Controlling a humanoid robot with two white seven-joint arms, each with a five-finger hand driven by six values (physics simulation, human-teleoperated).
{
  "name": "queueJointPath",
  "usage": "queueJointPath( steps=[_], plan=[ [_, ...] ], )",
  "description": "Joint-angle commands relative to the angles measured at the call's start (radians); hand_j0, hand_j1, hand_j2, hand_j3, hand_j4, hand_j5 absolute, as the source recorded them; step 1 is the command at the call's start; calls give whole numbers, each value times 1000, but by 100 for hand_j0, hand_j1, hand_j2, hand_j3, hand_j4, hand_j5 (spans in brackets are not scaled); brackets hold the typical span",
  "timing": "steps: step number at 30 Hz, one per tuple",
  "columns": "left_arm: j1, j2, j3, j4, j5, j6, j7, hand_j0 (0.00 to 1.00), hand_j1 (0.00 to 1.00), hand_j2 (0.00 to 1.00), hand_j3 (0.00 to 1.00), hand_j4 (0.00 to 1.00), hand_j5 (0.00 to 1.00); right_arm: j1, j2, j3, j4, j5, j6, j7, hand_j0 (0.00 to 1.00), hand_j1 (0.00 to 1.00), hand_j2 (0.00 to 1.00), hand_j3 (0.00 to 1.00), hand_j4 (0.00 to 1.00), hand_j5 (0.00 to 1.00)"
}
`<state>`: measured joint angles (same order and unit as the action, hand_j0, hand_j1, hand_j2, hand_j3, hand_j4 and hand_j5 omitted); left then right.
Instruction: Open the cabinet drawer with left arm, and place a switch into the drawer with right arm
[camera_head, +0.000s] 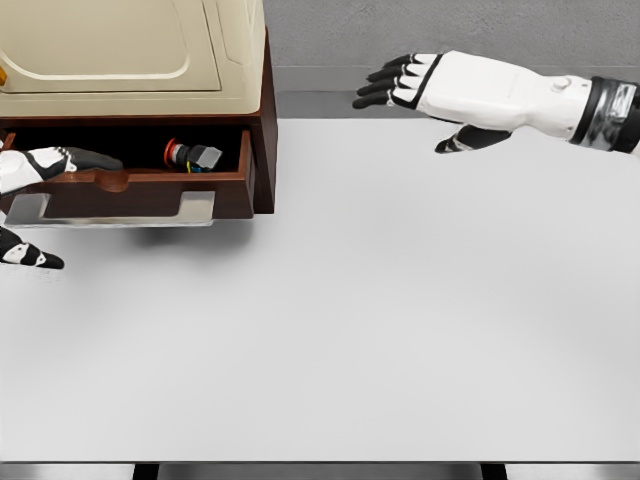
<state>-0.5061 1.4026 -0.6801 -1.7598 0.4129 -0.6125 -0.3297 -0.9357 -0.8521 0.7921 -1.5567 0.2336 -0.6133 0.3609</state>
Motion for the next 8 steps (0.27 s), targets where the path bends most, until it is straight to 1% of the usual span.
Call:
queueJointPath(
  steps=[1, 2, 3, 8],
  plan=[
    [0, -88, 2, -1, 4, 2, -67, 100, 100, 100, 100, 100, 100, 0, -125, 56, -42, -31, 2, -30, 100, 100, 100, 100, 100, 100],
    [-12, -146, 2, -1, -2, 2, -114, 100, 100, 100, 100, 100, 100, -2, -137, 56, -43, -31, 2, -30, 100, 100, 100, 100, 100, 100],
    [-20, -172, 2, -1, -9, 2, -124, 100, 100, 100, 100, 100, 100, 0, -137, 56, -42, -31, 2, -30, 100, 100, 100, 100, 100, 100],
    [-42, -214, 2, -1, -19, 2, -126, 100, 100, 100, 100, 100, 100, 5, -139, 52, -40, -31, 2, -30, 100, 100, 100, 100, 100, 100]
  ],
)
